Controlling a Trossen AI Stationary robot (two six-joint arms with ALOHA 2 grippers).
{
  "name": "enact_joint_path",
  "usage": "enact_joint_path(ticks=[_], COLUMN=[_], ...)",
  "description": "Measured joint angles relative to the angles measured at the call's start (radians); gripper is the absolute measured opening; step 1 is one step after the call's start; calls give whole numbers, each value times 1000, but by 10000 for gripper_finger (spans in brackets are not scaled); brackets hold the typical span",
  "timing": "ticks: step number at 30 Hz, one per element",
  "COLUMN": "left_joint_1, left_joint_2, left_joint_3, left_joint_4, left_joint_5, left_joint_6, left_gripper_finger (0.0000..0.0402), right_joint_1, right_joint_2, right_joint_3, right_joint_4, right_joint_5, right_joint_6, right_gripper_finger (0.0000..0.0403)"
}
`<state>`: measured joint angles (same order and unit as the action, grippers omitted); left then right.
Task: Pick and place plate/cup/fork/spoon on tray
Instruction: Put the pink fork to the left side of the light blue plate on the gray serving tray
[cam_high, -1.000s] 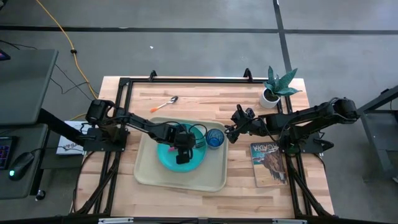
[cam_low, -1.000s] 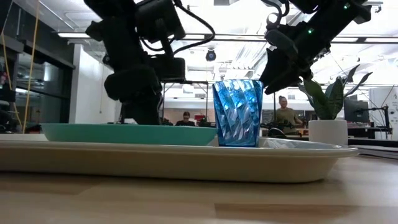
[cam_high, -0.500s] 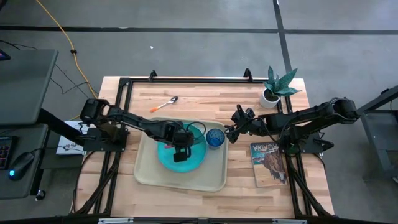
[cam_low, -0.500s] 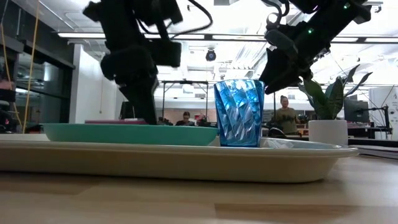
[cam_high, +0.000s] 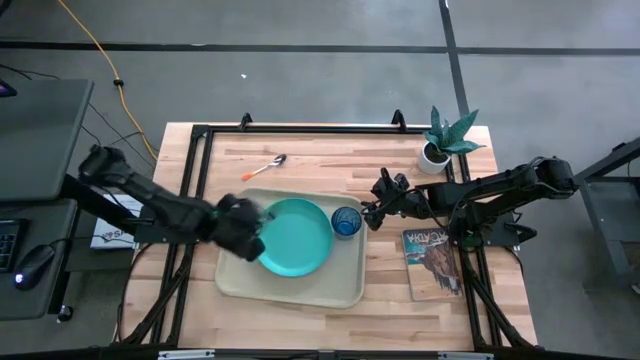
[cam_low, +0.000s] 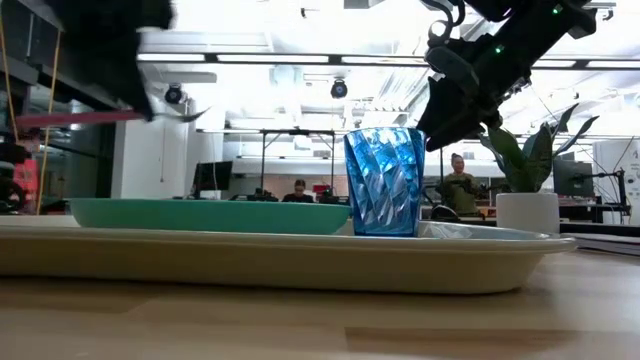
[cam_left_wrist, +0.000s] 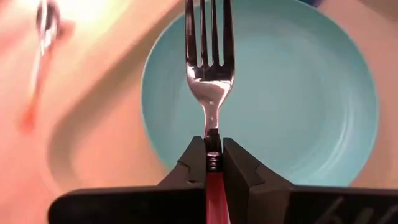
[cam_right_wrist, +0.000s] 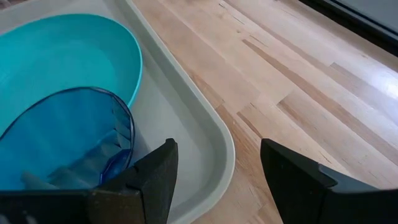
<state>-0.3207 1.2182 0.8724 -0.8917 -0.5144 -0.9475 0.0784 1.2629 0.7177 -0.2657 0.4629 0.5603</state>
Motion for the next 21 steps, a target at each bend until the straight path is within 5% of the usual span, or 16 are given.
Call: enact_joint_path(ticks=[6, 10, 21], left_joint_1=[-188, -252, -205], left_joint_2=[-93, -94, -7], left_joint_3=[-272, -351, -368], left_joint_4=[20, 17, 124], left_joint_5=[-29, -120, -123], left_joint_6=[-618, -874, -953], left_gripper_finger=[0, 0, 0], right_joint_1=[0, 0, 0], right_joint_2=[0, 0, 0], right_joint_3=[0, 0, 0], right_joint_4=[0, -1, 2], right_joint_5=[3, 6, 8], right_joint_6=[-3, -19, -17], right_gripper_finger=[220, 220, 220])
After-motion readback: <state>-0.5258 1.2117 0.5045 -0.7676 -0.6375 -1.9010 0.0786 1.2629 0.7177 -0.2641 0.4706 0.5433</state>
